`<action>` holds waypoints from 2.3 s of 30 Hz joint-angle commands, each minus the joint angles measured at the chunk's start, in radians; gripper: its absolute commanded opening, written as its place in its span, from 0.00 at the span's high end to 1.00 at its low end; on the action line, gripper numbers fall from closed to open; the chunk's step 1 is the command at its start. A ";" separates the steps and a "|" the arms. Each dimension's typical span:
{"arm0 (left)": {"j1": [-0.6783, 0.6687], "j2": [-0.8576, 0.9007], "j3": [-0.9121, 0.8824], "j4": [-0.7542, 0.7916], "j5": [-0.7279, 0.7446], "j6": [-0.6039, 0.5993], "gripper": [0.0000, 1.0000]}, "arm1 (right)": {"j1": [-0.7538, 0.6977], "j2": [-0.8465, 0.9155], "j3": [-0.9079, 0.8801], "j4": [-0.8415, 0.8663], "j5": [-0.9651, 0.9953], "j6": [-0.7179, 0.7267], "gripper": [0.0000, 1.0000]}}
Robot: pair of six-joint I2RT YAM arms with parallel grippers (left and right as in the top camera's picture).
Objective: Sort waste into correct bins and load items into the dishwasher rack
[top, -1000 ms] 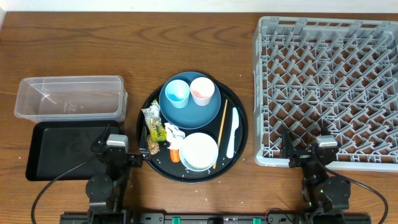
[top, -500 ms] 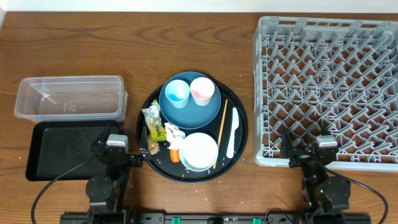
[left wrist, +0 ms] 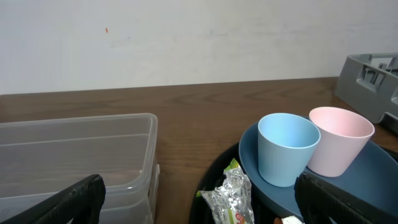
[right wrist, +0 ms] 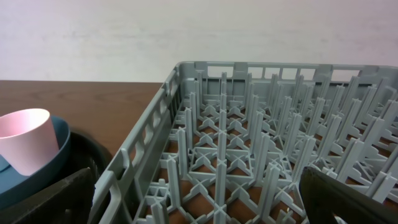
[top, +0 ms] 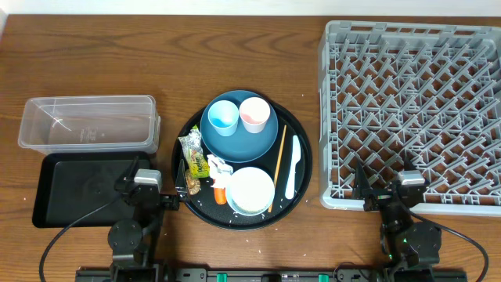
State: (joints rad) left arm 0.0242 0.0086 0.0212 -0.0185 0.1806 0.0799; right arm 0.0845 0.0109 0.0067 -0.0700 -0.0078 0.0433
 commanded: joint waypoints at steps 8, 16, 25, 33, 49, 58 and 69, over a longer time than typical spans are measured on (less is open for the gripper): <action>-0.004 -0.004 -0.017 -0.032 0.018 0.010 0.02 | 0.001 -0.006 -0.002 -0.003 -0.003 -0.008 0.01; -0.004 -0.004 -0.017 -0.021 0.018 0.013 0.02 | 0.001 -0.006 -0.002 -0.003 -0.003 -0.008 0.01; -0.004 0.004 0.025 -0.033 0.197 -0.248 0.02 | 0.001 -0.006 -0.002 -0.003 -0.003 -0.008 0.01; -0.004 0.128 0.326 -0.143 0.197 -0.285 0.02 | 0.001 -0.006 -0.002 -0.003 -0.003 -0.008 0.01; -0.004 1.032 1.374 -1.199 0.310 -0.285 0.02 | 0.001 -0.006 -0.002 -0.003 -0.003 -0.008 0.01; -0.004 1.255 1.366 -1.305 0.309 -0.284 0.14 | 0.001 -0.006 -0.002 -0.003 -0.003 -0.008 0.01; -0.004 1.381 1.236 -1.279 0.208 -0.285 0.43 | 0.001 -0.006 -0.002 -0.003 -0.003 -0.008 0.01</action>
State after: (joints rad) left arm 0.0223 1.3815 1.2900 -1.3079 0.4465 -0.2092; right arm 0.0845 0.0109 0.0067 -0.0700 -0.0078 0.0433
